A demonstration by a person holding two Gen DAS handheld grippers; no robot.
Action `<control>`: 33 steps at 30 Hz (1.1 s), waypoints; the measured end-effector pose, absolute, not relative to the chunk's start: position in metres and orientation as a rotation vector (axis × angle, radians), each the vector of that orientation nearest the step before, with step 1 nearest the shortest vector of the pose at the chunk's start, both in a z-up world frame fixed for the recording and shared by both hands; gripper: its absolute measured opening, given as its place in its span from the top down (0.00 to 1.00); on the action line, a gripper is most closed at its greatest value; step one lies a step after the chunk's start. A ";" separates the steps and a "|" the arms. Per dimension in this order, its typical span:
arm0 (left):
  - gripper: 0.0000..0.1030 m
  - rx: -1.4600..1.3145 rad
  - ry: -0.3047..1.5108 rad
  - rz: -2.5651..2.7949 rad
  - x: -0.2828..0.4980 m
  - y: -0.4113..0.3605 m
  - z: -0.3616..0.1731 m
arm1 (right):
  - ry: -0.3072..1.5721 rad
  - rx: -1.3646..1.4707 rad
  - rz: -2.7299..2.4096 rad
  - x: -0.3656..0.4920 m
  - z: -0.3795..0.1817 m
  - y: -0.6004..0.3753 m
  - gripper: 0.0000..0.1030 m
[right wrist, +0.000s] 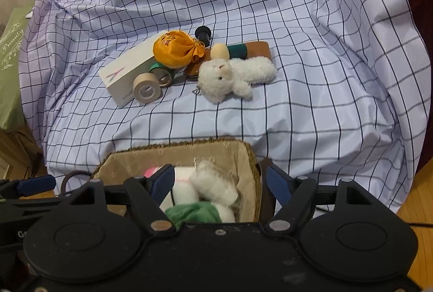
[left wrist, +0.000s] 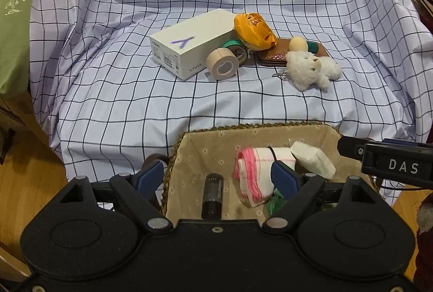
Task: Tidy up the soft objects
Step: 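Withdraw both tools from the basket and move toward the cloth, then lower the left tool to the beige tape roll while the right tool approaches the white plush lamb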
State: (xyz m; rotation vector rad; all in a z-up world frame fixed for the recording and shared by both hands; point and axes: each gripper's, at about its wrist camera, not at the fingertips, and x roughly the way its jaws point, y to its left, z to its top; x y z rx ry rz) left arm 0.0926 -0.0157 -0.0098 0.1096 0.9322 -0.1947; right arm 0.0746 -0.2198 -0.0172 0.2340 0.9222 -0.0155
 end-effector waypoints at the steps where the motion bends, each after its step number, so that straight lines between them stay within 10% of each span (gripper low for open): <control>1: 0.19 0.112 0.934 -0.194 0.096 -0.016 -0.011 | 0.925 0.236 -0.017 0.079 -0.018 -0.221 0.28; 33: 0.19 0.031 0.901 -0.067 0.243 -0.023 -0.028 | 0.960 0.232 -0.075 0.182 -0.044 -0.240 0.25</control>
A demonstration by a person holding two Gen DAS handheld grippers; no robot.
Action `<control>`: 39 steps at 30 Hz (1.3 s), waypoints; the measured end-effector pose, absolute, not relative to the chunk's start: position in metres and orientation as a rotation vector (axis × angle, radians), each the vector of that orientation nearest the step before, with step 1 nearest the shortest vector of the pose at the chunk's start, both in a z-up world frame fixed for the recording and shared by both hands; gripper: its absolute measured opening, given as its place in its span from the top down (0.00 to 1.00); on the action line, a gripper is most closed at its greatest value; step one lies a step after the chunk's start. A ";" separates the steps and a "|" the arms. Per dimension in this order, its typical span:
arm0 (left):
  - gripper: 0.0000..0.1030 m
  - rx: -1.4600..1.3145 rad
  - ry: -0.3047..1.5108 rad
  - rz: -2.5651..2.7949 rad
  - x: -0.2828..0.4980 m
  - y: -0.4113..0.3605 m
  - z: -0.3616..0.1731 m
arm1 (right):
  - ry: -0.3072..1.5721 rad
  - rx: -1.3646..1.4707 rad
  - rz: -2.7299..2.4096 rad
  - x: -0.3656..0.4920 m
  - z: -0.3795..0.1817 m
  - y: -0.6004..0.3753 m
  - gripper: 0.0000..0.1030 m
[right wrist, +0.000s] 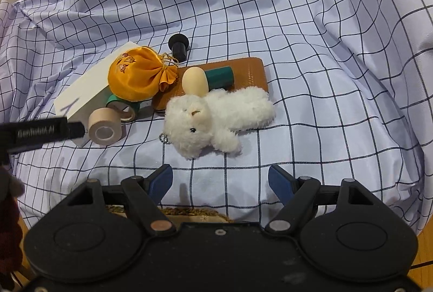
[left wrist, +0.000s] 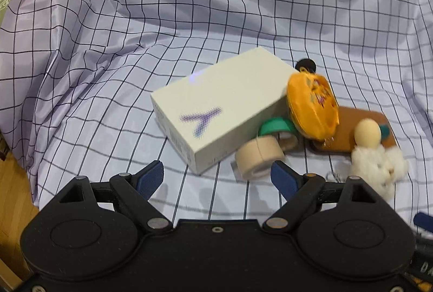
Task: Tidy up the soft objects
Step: 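Lower the left tool to the beige tape roll while the right tool approaches the white plush lamb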
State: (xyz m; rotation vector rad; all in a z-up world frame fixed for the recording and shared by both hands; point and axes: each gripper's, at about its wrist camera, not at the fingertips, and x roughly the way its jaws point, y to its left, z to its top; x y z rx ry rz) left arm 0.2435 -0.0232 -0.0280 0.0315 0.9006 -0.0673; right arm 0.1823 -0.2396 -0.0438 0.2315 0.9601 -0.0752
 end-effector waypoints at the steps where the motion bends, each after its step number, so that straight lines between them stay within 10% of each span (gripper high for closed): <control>1: 0.19 0.029 0.898 -0.064 0.246 -0.024 -0.028 | 0.961 0.234 -0.075 0.183 -0.044 -0.240 0.25; 39: 0.14 0.086 0.986 -0.201 0.245 -0.049 -0.060 | 0.979 0.260 -0.070 0.197 -0.051 -0.246 0.25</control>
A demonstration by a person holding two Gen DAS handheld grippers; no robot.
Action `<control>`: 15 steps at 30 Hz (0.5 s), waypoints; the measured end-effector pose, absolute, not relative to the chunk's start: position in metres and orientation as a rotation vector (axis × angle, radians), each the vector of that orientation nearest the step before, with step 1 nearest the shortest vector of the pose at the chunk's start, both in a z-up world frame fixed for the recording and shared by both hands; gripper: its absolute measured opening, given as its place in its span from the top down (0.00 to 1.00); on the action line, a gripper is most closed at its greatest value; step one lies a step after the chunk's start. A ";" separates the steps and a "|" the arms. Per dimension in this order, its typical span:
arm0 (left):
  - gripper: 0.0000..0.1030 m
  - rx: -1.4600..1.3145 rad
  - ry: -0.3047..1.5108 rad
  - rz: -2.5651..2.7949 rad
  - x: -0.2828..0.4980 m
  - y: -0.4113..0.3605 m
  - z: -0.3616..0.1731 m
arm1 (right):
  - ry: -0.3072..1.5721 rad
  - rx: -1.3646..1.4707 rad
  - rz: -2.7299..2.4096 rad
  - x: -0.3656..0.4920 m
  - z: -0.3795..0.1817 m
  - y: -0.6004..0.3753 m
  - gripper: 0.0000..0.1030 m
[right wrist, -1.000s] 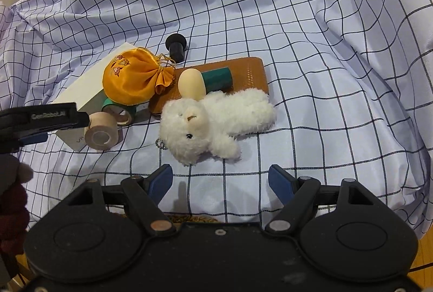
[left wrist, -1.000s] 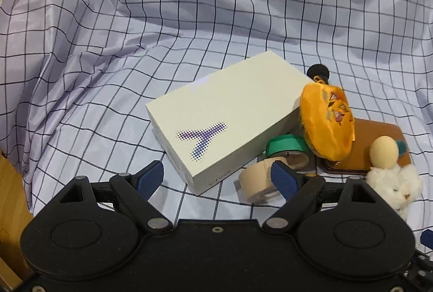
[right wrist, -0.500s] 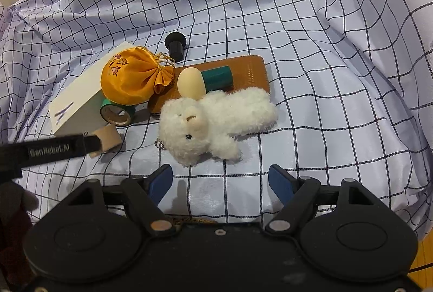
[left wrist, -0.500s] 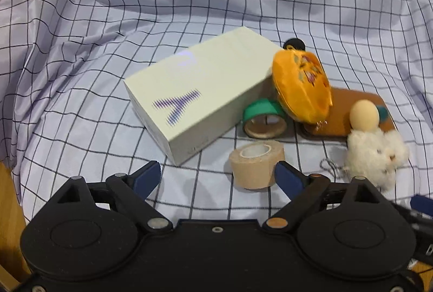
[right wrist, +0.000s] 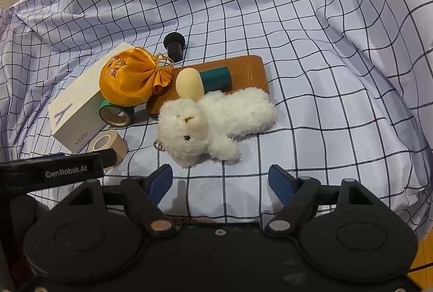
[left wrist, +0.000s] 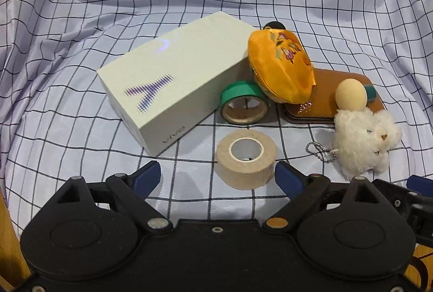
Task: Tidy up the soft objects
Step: 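Lower the left tool to the beige tape roll while the right tool approaches the white plush lamb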
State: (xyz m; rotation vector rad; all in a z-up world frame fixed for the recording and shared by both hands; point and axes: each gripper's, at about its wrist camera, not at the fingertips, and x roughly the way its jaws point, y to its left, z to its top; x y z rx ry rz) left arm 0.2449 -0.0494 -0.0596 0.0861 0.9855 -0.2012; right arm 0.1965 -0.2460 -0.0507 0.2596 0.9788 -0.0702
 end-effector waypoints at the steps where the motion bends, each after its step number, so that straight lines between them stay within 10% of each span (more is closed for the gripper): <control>1: 0.14 0.086 0.987 -0.205 0.245 -0.050 -0.060 | 0.979 0.259 -0.070 0.196 -0.051 -0.246 0.25; 15: 0.31 0.068 1.012 -0.267 0.255 -0.060 -0.068 | 0.968 0.266 -0.075 0.197 -0.050 -0.247 0.22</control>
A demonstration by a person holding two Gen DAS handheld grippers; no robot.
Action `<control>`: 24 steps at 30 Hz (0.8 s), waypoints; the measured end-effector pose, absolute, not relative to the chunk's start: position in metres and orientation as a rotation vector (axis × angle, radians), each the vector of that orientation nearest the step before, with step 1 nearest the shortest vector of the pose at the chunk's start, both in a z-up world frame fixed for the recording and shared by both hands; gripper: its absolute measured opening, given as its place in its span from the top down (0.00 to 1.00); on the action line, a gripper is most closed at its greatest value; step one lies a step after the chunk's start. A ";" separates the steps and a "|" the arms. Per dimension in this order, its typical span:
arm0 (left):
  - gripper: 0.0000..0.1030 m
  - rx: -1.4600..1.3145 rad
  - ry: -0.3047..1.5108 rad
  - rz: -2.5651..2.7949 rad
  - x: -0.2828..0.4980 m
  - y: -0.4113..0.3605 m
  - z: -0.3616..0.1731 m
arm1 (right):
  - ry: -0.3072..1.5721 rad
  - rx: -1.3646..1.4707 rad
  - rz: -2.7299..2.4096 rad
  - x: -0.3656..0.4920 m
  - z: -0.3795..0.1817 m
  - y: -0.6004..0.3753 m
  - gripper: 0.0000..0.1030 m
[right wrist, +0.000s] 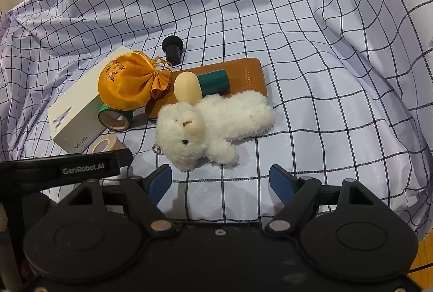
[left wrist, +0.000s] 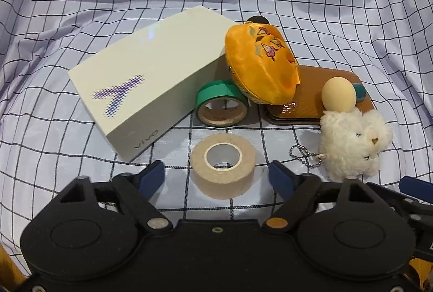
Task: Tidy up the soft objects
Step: 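Lower the left tool to the beige tape roll while the right tool approaches the white plush lamb, then grasp the beige tape roll with the left tool while the right tool grasps the plush lamb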
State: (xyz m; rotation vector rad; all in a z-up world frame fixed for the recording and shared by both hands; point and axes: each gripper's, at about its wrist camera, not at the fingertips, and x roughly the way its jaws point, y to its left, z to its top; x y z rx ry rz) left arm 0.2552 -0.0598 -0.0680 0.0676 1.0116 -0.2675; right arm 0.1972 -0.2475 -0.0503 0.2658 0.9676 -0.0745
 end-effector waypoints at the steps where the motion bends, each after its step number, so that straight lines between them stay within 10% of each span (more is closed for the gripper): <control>1: 0.35 0.067 1.015 -0.272 0.256 -0.060 -0.069 | 0.964 0.264 -0.075 0.197 -0.050 -0.247 0.21; 5: 0.48 0.054 1.022 -0.300 0.259 -0.060 -0.070 | 0.957 0.260 -0.076 0.200 -0.050 -0.245 0.18; 24: 0.48 0.062 1.012 -0.316 0.259 -0.060 -0.072 | 0.935 0.263 -0.068 0.222 -0.046 -0.241 0.18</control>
